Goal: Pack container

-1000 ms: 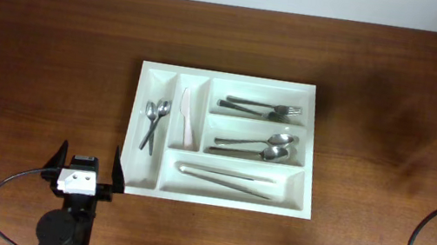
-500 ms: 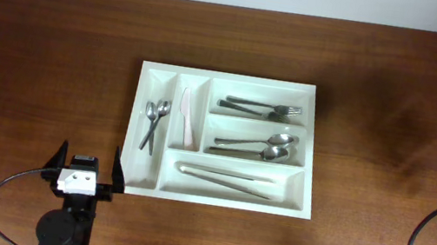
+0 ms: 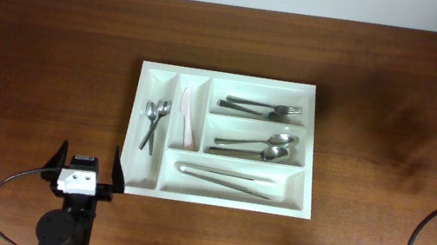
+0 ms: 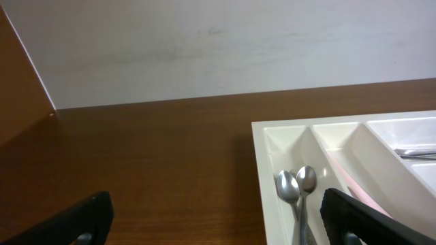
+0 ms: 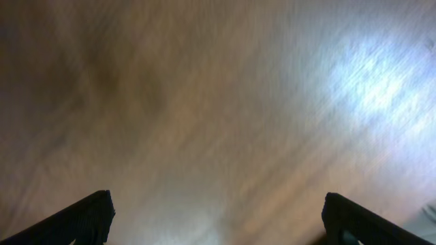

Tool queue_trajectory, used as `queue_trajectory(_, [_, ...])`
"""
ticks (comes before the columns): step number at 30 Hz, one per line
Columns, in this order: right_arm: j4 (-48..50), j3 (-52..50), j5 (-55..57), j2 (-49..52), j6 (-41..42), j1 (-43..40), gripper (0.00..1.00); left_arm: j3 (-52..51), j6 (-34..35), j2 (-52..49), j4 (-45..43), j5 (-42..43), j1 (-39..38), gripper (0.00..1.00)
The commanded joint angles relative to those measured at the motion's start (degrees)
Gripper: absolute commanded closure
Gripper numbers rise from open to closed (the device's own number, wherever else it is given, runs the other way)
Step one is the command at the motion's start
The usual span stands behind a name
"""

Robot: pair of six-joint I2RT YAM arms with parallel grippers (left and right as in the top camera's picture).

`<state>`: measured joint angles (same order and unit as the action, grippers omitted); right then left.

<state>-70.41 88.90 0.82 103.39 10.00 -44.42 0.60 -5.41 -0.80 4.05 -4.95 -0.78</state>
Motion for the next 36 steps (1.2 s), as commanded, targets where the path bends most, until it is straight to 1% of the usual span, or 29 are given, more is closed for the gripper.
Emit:
queue_trajectory(1, [2.9,-0.3,0.1,-0.2,-0.7,0.2,0.01,-0.1,-0.9,0.5,0.3,0.2,0.3,0.01])
queue_trajectory(4, [8.3,-0.3,-0.2,-2.3,-0.6,0.6,0.01,-0.1,-0.9,0.5,0.3,0.2,0.3,0.01])
queue_trajectory(6, [12.6,-0.3,-0.3,-5.0,0.9,1.3,0.01,-0.1,-0.9,0.5,0.3,0.2,0.3,0.01])
queue_trajectory(10, [20.7,-0.9,-0.4,-11.8,6.9,3.5,0.01,-0.1,-0.9,0.5,0.3,0.2,0.3,0.01])
queue_trajectory(13, [25.1,-2.5,-0.3,-17.1,7.5,5.7,0.01,-0.1,-0.9,0.5,0.3,0.2,0.3,0.01])
queue_trajectory(17, [31.8,-9.2,0.0,-26.0,7.5,8.9,0.01,-0.1,-0.9,0.5,0.3,0.2,0.3,0.01])
queue_trajectory(21, [37.7,-19.8,-0.2,-36.7,7.5,12.3,0.01,-0.1,-0.9,0.5,0.3,0.2,0.3,0.01])
queue_trajectory(27, [40.3,-32.5,-0.2,-54.6,7.5,20.5,0.01,-0.1,-0.9,0.5,0.3,0.2,0.3,0.01])
queue_trajectory(36, [40.9,-39.7,-0.2,-78.2,7.5,34.1,0.01,-0.1,-0.9,0.5,0.3,0.2,0.3,0.01])
